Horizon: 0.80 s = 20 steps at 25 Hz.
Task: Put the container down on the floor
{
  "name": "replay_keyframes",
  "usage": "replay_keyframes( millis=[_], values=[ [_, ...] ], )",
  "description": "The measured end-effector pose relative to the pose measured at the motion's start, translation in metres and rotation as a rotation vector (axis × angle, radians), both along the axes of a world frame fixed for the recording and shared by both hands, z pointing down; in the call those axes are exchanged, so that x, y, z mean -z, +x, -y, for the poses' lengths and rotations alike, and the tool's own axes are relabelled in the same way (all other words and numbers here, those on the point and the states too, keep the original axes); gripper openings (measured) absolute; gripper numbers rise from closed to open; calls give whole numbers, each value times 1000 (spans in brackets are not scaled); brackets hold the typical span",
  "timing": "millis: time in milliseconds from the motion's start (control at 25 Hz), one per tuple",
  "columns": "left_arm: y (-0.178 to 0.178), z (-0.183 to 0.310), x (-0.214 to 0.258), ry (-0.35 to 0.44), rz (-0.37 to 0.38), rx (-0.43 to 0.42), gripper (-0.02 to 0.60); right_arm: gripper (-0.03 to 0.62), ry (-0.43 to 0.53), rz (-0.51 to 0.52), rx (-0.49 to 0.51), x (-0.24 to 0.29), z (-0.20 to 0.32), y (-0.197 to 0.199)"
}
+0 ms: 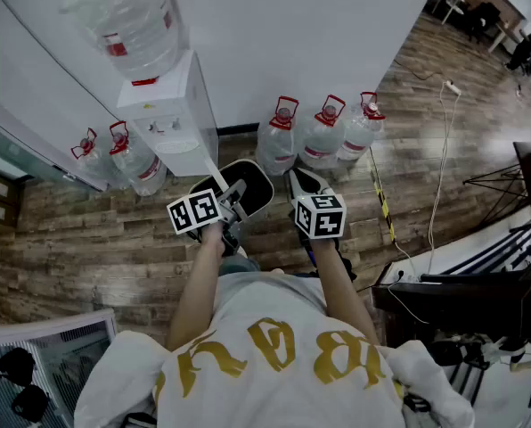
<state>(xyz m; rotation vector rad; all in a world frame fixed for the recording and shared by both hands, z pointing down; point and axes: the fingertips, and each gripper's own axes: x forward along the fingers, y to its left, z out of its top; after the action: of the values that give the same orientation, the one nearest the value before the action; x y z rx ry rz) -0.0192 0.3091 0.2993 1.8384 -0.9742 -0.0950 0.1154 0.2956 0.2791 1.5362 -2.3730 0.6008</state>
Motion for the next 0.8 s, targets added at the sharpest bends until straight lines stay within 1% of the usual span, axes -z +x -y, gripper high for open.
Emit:
replay_keyframes(
  millis=[200, 440, 640, 800],
  values=[
    [9, 3, -1, -1, 9, -8, 51, 28, -2, -5, 6, -2, 2, 3],
    [20, 4, 2, 0, -4, -26, 51, 28, 10, 1, -12, 3, 2, 12],
    [25, 6, 4, 2, 7, -39, 49, 28, 10, 7, -25, 3, 3, 18],
    [27, 6, 11, 11, -1, -28, 49, 28, 27, 32, -21, 10, 0, 19]
  ],
)
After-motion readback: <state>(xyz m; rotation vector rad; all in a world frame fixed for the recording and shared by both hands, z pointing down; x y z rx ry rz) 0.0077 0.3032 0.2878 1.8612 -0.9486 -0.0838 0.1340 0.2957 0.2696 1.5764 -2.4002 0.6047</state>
